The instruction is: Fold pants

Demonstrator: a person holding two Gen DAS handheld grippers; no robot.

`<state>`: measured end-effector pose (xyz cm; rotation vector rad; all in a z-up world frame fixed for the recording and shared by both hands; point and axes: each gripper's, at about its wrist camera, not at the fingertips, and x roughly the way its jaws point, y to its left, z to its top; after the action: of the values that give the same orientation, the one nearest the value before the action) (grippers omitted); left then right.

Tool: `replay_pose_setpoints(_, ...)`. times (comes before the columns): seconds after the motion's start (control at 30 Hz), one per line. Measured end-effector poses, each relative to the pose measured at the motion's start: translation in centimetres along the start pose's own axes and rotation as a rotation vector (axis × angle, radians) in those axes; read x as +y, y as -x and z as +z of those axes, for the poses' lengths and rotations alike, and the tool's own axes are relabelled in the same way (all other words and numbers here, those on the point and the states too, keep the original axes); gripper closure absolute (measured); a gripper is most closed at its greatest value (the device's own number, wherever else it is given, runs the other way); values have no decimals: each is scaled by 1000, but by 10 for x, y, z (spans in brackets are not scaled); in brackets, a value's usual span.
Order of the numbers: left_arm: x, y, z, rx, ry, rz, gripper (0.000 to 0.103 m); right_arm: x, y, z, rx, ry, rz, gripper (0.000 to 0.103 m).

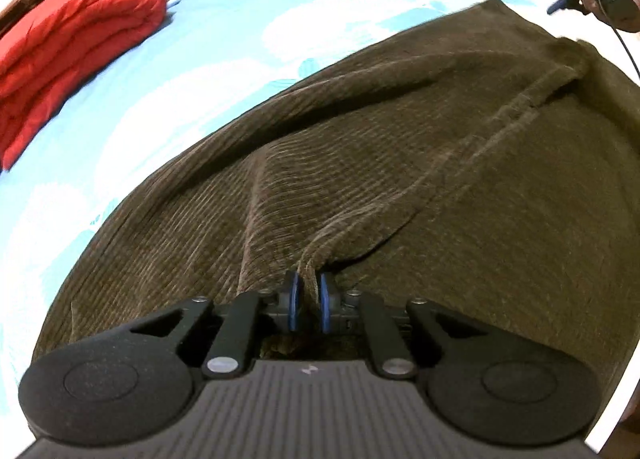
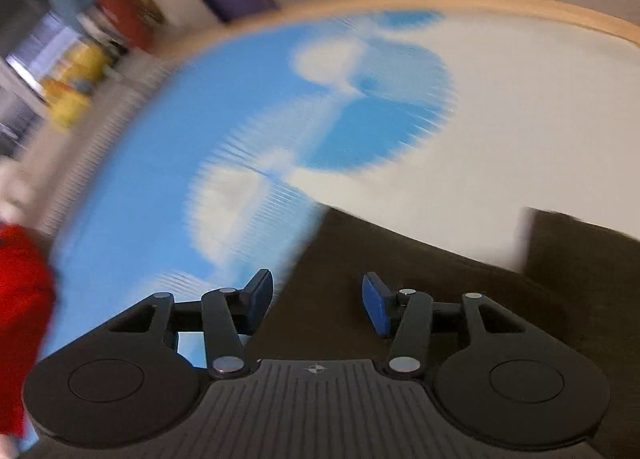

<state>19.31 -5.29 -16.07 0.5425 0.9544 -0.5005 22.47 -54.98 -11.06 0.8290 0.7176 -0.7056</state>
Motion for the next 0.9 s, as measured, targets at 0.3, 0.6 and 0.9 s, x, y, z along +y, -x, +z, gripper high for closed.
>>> replay_pose_setpoints(0.3, -5, -2, -3, 7, -21, 4, 91, -71, -20, -4, 105, 51, -349, 49)
replay_pose_setpoints(0.6, -9, -7, -2, 22, -34, 15, 91, -77, -21, -6, 145, 10, -434, 39)
replay_pose_setpoints(0.9, -11, -9, -1, 24, -33, 21, 91, -76, -17, -34, 196, -82, -479, 43)
